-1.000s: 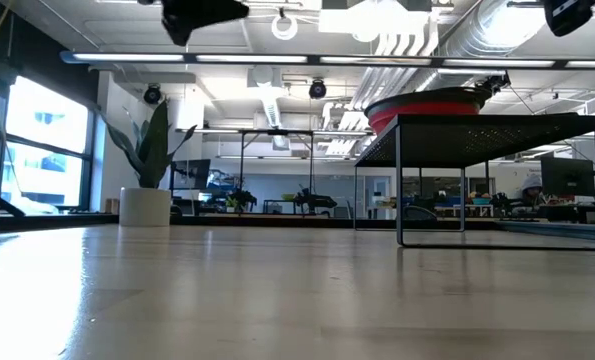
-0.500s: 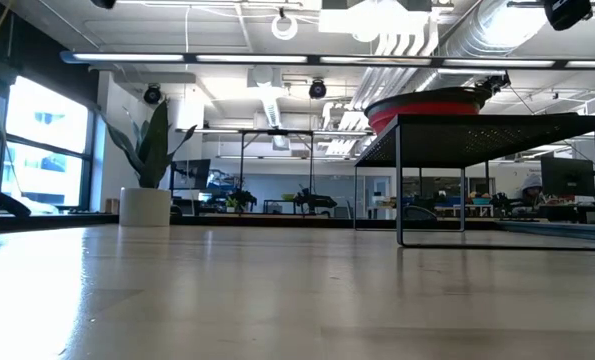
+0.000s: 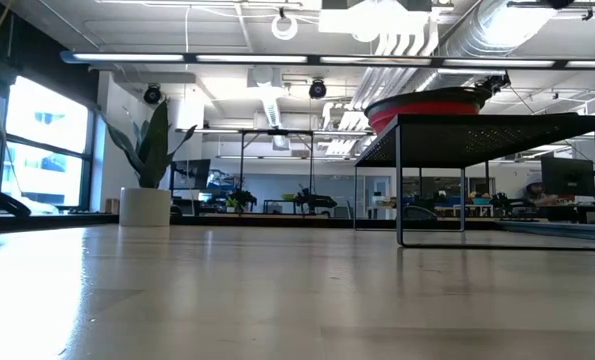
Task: Pick & Place Fruit
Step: Put the pear into the strainer bowl on the shelf
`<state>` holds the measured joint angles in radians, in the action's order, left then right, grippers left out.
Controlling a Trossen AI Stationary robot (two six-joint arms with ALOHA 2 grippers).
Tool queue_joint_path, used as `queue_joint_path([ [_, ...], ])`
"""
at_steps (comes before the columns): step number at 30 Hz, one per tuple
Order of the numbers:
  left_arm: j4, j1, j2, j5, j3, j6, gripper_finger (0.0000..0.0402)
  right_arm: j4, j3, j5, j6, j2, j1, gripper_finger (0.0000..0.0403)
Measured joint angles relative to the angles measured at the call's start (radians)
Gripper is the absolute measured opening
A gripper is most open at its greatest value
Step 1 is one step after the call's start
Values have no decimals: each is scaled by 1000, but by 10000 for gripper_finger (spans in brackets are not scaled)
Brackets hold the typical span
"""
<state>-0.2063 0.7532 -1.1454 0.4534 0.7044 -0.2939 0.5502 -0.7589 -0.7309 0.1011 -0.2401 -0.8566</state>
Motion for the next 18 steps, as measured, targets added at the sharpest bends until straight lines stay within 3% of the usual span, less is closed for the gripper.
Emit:
queue_joint_path([
  [11,-11,0,0,1,0,0,269,-249,0,2,-31,-270,0,3],
  [18,-13,0,0,1,0,0,269,-331,0,9,30,-434,2,3],
])
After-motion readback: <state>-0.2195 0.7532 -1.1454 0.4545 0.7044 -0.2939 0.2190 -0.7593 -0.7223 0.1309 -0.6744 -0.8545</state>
